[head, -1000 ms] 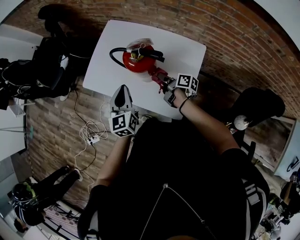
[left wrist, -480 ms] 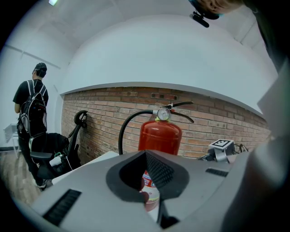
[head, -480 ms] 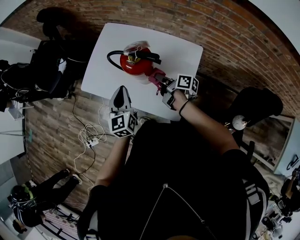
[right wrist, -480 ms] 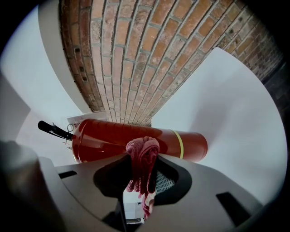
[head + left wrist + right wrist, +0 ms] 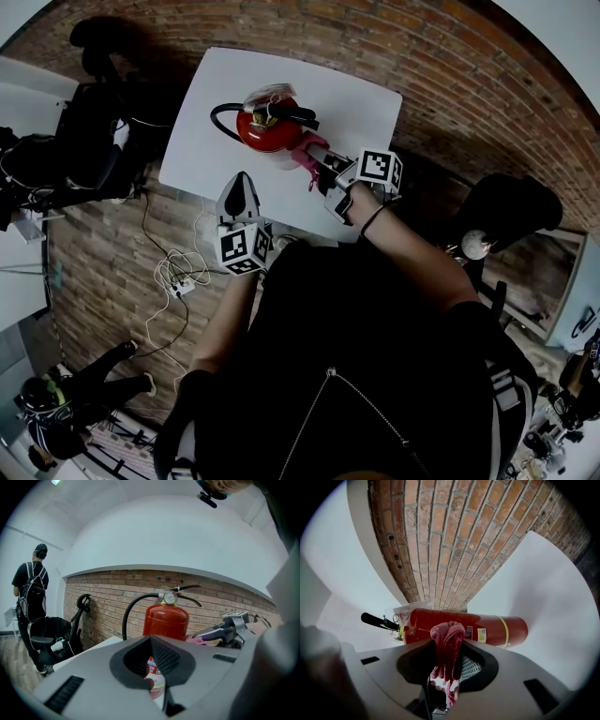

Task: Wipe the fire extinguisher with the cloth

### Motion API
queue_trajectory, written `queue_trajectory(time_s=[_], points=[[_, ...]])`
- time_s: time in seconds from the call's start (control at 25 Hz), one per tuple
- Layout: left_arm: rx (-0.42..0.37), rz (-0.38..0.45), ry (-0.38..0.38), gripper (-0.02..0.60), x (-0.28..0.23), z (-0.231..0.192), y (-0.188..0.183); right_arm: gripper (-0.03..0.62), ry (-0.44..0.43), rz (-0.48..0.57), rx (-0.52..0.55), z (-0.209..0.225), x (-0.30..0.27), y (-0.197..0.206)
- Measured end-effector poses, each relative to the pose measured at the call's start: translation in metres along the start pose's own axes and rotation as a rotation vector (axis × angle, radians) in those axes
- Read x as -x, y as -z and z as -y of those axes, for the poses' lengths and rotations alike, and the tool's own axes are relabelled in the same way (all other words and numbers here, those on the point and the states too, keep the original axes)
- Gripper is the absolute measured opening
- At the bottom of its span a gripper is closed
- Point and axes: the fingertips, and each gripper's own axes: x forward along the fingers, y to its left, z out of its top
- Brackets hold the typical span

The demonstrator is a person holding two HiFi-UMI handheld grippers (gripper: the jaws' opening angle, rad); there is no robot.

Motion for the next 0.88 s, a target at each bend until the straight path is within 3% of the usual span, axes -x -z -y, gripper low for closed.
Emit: queue_trajectory(time_s=[0.76,0.88], points=[[0.001,0.002,0.015,0.008,-0.004,0.004,0.002,0.124,-0.157,0.034,-0.021,-0.061,0.015,-0.002],[0.004,0.004,0.016,0.008,-0.005,0.005,0.002,0.124,-0.214,0.046,-0.055,-0.067,0.017,-0.004]])
